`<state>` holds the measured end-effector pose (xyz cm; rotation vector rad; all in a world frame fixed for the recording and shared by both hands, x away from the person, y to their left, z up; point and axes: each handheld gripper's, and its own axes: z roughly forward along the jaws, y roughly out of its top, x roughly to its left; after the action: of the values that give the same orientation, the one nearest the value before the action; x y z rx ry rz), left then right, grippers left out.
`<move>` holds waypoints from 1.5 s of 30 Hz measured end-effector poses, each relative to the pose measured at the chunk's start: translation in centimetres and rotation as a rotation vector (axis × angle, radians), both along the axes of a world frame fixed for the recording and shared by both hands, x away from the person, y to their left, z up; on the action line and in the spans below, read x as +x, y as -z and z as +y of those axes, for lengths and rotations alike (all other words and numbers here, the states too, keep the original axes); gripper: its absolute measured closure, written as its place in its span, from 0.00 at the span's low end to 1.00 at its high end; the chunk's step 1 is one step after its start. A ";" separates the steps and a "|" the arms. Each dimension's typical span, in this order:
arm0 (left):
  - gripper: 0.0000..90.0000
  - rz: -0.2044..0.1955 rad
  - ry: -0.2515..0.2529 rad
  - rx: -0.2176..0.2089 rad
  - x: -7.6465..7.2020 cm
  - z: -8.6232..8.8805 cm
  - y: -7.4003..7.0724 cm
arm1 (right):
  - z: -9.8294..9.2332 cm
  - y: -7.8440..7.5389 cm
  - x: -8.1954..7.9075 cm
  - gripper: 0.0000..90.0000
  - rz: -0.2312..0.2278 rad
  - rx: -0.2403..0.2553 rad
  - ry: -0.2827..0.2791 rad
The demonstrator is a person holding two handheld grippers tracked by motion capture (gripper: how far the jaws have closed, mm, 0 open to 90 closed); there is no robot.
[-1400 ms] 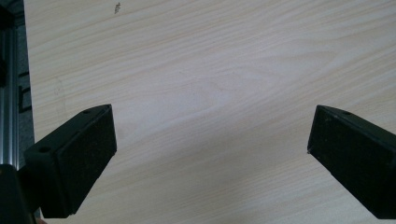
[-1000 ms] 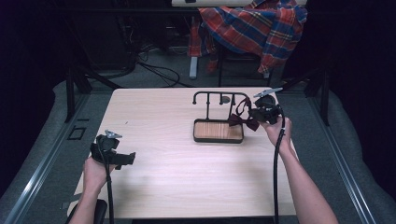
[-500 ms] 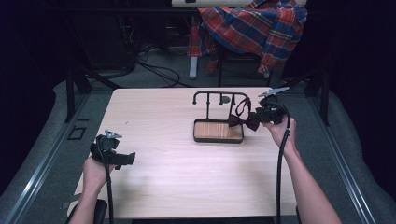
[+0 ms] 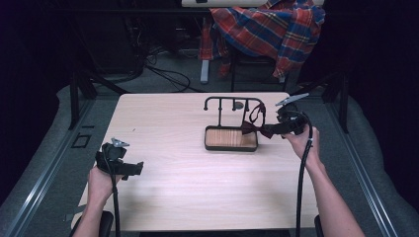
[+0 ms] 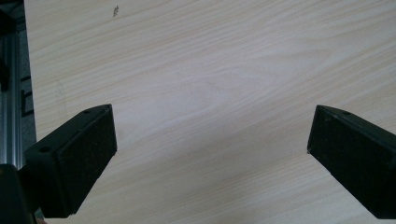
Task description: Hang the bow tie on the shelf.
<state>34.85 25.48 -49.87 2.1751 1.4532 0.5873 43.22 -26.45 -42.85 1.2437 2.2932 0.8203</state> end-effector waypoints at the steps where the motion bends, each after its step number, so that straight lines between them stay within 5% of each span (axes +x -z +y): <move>1: 0.02 -0.001 0.000 0.003 0.0 0.0 0.0 | 0.0 0.0 -0.2 0.36 0.010 -0.004 0.000; 20: 0.02 -0.003 0.008 0.013 -0.2 -0.1 -0.1 | -0.3 1.0 -4.0 0.18 0.107 -0.035 -0.054; 35: 0.02 -0.003 0.015 0.022 -0.2 -0.3 -0.1 | -0.9 5.1 -9.3 0.17 0.214 -0.072 -0.100; 45: 0.02 0.007 0.038 0.052 -0.1 -0.6 0.2 | -1.2 7.2 -10.5 0.17 0.288 -0.094 -0.100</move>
<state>34.72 24.84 -50.06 2.2425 1.4118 0.6110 32.76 -27.66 -50.02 1.2844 2.6073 0.5886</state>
